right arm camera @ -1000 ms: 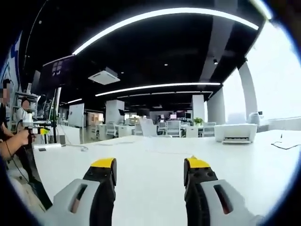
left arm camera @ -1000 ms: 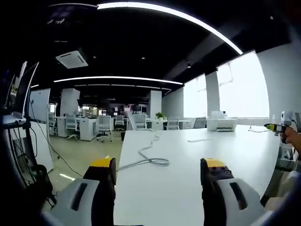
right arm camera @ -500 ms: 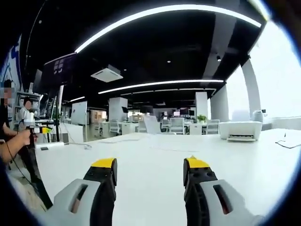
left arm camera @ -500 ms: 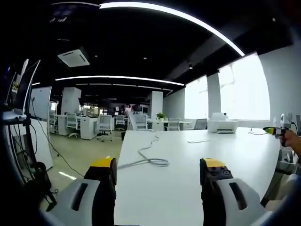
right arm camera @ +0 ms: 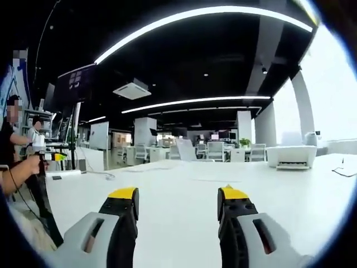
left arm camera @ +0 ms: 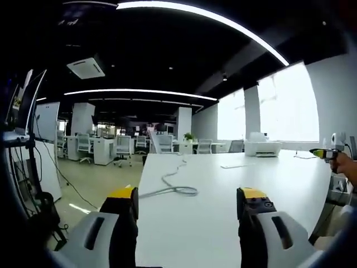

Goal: Pick up the power strip scattered on the table, fix it on the side mounting bracket of the table, and press the switch

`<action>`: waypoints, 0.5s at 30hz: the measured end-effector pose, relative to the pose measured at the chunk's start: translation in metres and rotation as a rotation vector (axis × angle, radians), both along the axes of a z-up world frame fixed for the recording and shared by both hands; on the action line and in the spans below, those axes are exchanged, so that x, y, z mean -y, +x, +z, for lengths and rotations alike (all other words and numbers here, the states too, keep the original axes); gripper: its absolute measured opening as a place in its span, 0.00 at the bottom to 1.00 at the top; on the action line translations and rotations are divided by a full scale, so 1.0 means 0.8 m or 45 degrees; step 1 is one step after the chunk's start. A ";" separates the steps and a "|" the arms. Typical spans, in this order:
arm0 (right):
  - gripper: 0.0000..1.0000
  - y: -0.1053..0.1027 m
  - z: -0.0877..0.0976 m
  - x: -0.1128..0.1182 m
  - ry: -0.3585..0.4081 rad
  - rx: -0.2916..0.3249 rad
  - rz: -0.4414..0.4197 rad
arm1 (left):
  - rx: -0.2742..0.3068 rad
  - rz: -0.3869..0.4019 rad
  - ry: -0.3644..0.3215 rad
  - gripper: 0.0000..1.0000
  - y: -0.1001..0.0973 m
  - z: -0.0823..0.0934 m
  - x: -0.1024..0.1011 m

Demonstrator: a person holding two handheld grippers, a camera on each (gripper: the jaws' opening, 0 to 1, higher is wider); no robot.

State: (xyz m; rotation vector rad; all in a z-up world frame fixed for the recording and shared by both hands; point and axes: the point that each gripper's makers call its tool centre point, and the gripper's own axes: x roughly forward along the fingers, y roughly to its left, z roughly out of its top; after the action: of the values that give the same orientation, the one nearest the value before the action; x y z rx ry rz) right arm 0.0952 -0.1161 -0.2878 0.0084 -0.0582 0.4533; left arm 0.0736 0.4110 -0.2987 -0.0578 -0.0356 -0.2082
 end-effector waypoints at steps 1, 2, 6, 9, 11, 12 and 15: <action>0.53 -0.001 0.002 -0.001 0.005 0.006 0.000 | 0.002 -0.001 0.002 0.76 0.000 0.001 0.000; 0.53 -0.001 0.003 -0.002 0.008 0.010 0.001 | 0.003 -0.003 0.002 0.76 -0.001 0.001 0.001; 0.53 -0.003 0.006 -0.005 0.017 0.018 0.005 | 0.007 -0.010 0.008 0.76 -0.002 0.004 0.002; 0.53 -0.003 0.006 -0.004 0.012 0.016 0.004 | 0.011 -0.009 0.009 0.75 -0.002 0.006 0.001; 0.53 -0.004 0.007 -0.004 0.010 0.016 0.002 | 0.013 -0.010 0.009 0.75 -0.003 0.007 0.001; 0.53 -0.004 0.009 -0.003 0.009 0.018 -0.001 | 0.013 -0.009 0.008 0.75 -0.003 0.007 0.000; 0.53 -0.005 0.011 -0.001 0.008 0.021 -0.006 | 0.013 -0.007 0.004 0.75 -0.003 0.008 -0.001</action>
State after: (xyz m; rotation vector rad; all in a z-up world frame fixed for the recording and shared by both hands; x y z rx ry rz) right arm 0.0911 -0.1157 -0.2787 0.0111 -0.0757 0.4484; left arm 0.0716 0.4120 -0.2924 -0.0541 -0.0456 -0.2144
